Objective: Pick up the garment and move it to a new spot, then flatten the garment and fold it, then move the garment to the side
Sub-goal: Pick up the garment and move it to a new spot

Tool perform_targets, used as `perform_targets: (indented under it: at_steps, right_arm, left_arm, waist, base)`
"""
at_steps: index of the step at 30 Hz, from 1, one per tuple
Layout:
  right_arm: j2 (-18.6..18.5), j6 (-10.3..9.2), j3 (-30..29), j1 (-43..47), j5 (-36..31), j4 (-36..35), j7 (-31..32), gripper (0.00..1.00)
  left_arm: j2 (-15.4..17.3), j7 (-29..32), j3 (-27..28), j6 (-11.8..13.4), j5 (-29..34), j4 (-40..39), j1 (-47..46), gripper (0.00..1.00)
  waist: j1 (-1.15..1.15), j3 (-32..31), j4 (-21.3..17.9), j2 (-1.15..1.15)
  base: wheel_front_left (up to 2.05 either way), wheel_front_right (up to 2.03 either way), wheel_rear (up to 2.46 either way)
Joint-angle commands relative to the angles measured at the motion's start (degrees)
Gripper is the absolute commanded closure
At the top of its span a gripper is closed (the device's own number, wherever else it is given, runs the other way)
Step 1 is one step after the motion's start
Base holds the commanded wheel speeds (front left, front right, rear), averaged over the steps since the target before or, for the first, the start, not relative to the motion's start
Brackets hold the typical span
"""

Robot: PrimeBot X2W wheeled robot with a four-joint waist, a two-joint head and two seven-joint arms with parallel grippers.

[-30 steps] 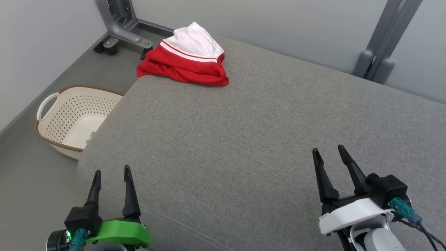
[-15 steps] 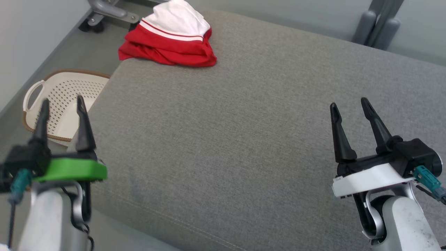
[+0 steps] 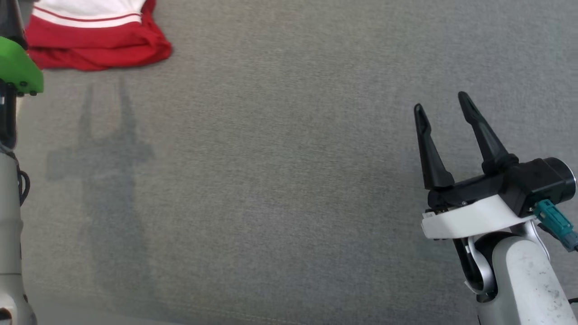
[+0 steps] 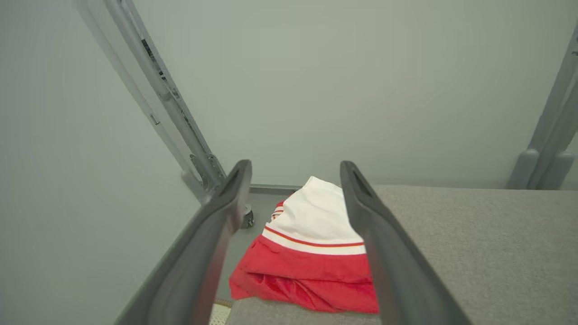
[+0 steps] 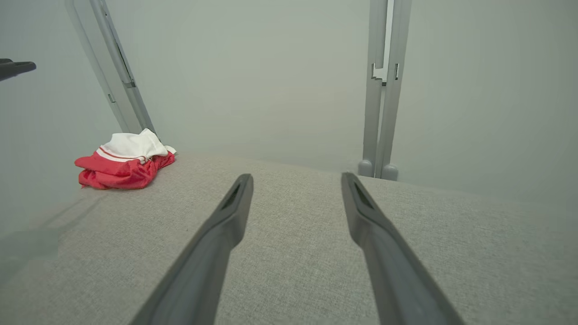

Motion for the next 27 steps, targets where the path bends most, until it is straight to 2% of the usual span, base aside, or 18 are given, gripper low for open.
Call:
perform_targets:
  at_steps: [1,10,19,20,21,22,23,27]
  right_arm:
    - [-0.15,0.0,-0.16,-1.21,0.04,-0.53,-0.29,0.0]
    - [-0.1,0.0,-0.99,-0.69,0.9,-1.42,-1.23,0.0]
    - [-0.11,0.0,-1.18,-1.17,1.13,-1.06,-2.08,0.0]
    - [-0.11,0.0,-1.2,-1.23,1.14,-0.94,-2.14,0.0]
    - [-0.11,0.0,-1.21,-1.24,1.17,-0.75,-2.17,0.0]
    - [-0.11,0.0,-1.21,-1.25,1.25,-0.56,-2.27,0.0]
    - [-0.11,0.0,-1.11,-1.32,1.34,-0.32,-2.39,0.0]
    - [-0.12,0.0,-0.97,-1.72,1.82,0.82,-3.0,0.0]
  left_arm:
    - [0.41,1.27,-0.61,-0.51,-0.55,2.06,-1.69,0.0]
    - [0.82,4.94,-1.14,-1.42,-3.01,14.51,-5.92,0.0]
    - [0.99,8.04,-1.4,-0.89,-4.51,23.35,-7.72,0.0]
    - [0.94,8.11,-1.47,-0.79,-4.53,23.89,-7.88,0.14]
    - [0.84,8.01,-1.57,-0.76,-4.54,24.34,-7.89,0.57]
    - [0.86,7.83,-1.57,-0.74,-4.65,24.7,-8.0,0.84]
    - [1.15,7.26,-1.52,-0.39,-4.6,24.99,-8.27,1.0]
    - [1.88,5.11,-1.76,0.42,-4.09,25.61,-9.13,1.0]
  waist:
    - [-0.01,7.59,-8.31,0.0]
    - [-0.01,10.61,-11.82,0.0]
    - [-0.01,12.02,-12.42,0.0]
    - [-0.01,12.03,-12.38,0.0]
    - [-0.01,11.96,-12.31,0.0]
    - [-0.01,11.81,-12.23,0.0]
    - [-0.01,11.54,-12.16,0.0]
    - [-0.01,9.72,-12.11,0.0]
  base:
    - [0.0,0.0,0.0]
    - [0.0,0.0,0.0]
    - [0.0,0.0,0.0]
    - [0.0,0.0,0.0]
    - [0.0,0.0,0.0]
    - [0.0,0.0,0.0]
    - [0.0,0.0,0.0]
    - [0.0,0.0,0.0]
